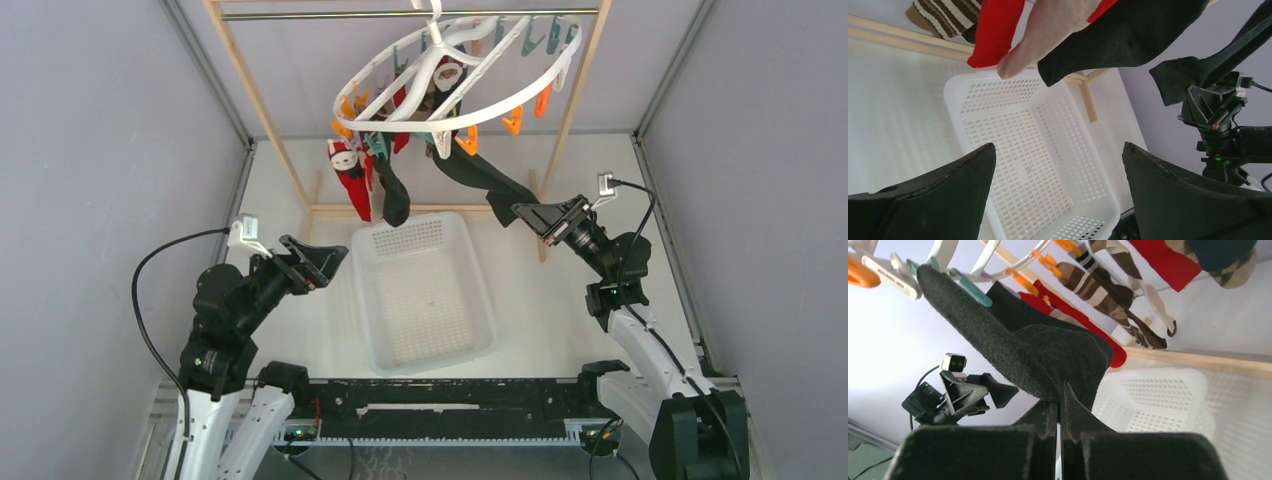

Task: Remove the socks clipped to the hanger
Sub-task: Adjust the hanger on the clothesline.

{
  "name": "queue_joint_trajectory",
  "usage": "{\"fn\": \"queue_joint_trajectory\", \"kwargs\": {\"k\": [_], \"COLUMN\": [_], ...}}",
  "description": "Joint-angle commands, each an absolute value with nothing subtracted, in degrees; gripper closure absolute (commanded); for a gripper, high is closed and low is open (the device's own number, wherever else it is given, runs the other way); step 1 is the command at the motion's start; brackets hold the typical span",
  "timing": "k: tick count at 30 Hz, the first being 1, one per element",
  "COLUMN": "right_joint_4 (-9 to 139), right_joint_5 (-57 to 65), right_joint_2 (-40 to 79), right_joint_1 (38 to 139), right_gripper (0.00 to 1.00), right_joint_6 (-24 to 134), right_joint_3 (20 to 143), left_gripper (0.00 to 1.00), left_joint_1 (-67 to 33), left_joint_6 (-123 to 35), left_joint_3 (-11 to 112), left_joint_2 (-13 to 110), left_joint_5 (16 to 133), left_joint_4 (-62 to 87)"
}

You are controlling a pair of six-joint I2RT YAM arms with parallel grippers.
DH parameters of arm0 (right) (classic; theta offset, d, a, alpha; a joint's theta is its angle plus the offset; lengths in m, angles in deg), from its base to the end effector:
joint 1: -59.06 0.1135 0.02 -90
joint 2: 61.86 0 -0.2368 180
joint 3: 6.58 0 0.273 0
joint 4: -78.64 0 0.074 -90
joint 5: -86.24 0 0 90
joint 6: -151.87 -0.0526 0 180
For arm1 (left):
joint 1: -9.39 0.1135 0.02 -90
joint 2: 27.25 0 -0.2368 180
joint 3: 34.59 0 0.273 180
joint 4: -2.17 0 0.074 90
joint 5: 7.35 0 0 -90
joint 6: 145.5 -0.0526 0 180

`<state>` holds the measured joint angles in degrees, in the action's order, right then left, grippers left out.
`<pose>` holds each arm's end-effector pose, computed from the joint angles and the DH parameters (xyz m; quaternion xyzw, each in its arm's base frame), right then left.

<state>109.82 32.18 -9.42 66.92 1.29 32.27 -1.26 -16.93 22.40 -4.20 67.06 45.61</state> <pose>0.2455 0.0651 0.2723 0.0264 0.6140 0.5823 0.5322 0.1463 -0.0419 0.3381 -0.0974 0.7550 -0.3607 0.5389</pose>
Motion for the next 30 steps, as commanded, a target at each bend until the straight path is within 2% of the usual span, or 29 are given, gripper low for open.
{"fn": "queue_joint_trajectory", "kwargs": {"k": [1, 14, 20, 30], "right_joint_4": [117.1, 137.3, 140.0, 141.3], "right_joint_5": [36.3, 40.9, 42.0, 43.5], "right_joint_2": [-6.1, 11.0, 16.6, 24.1], "right_joint_1": [61.8, 54.5, 54.2, 53.8], "right_gripper": [1.00, 1.00, 1.00, 1.00], "right_joint_6": [-2.9, -15.4, -17.3, -17.2], "right_joint_3": [32.2, 33.3, 36.3, 40.8], "left_gripper": [0.00, 0.00, 0.00, 0.00], "left_joint_1": [-3.9, -11.2, -11.2, -11.2], "left_joint_6": [-18.1, -22.3, -24.4, -25.3], "left_joint_3": [25.8, 28.6, 28.2, 24.4], "left_joint_2": [-1.1, 8.0, 9.5, 18.5], "left_joint_5": [68.7, 81.9, 91.2, 87.0], "left_joint_4": [41.5, 38.3, 37.2, 22.1]}}
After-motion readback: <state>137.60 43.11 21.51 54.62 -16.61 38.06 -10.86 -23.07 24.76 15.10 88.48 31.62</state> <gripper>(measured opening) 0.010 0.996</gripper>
